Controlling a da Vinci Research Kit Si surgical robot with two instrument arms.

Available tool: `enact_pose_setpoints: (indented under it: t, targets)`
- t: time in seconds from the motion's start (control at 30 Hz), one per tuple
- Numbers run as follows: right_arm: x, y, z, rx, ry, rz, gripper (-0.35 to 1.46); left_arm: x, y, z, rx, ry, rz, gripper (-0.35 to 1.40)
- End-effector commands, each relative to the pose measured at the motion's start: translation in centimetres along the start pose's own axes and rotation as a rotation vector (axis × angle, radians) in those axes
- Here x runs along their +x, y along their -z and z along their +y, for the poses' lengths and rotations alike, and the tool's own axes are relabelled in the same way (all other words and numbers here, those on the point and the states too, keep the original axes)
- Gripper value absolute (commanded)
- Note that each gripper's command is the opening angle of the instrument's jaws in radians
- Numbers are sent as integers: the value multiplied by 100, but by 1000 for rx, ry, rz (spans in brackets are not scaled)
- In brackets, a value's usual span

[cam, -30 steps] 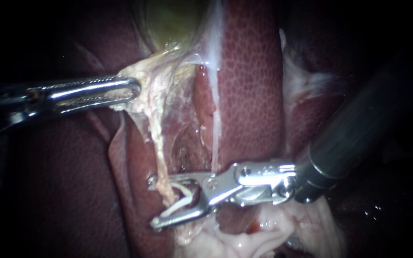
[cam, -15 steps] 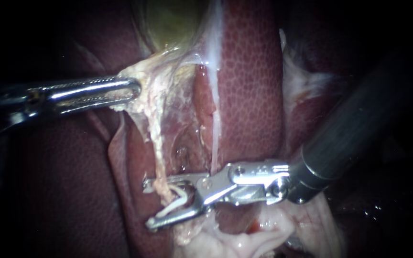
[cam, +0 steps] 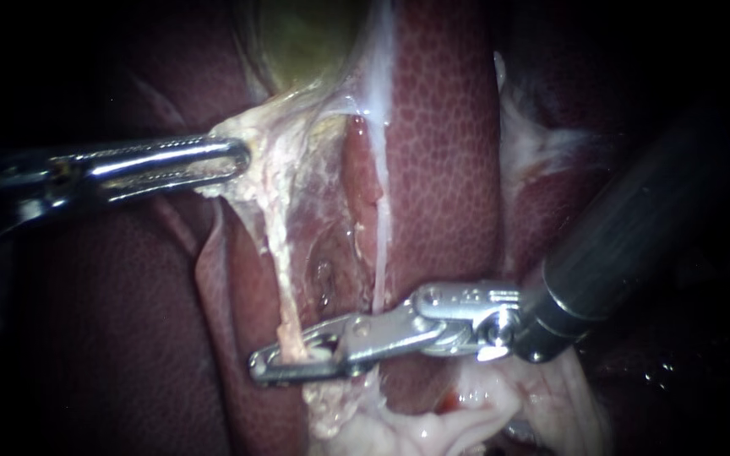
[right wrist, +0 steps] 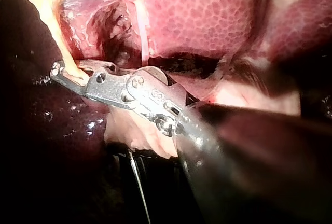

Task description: Clipping first clip left tube

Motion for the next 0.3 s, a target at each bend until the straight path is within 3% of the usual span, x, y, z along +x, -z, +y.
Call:
enact_pose_setpoints:
  t: [0.03, 0.3]
  targets:
    - [0, 0, 0, 1, 0, 0, -35, 0, 0, 0, 0, 0, 0, -35]
    - [0, 0, 0, 1, 0, 0, -35, 0, 1, 0, 0, 0, 0, -35]
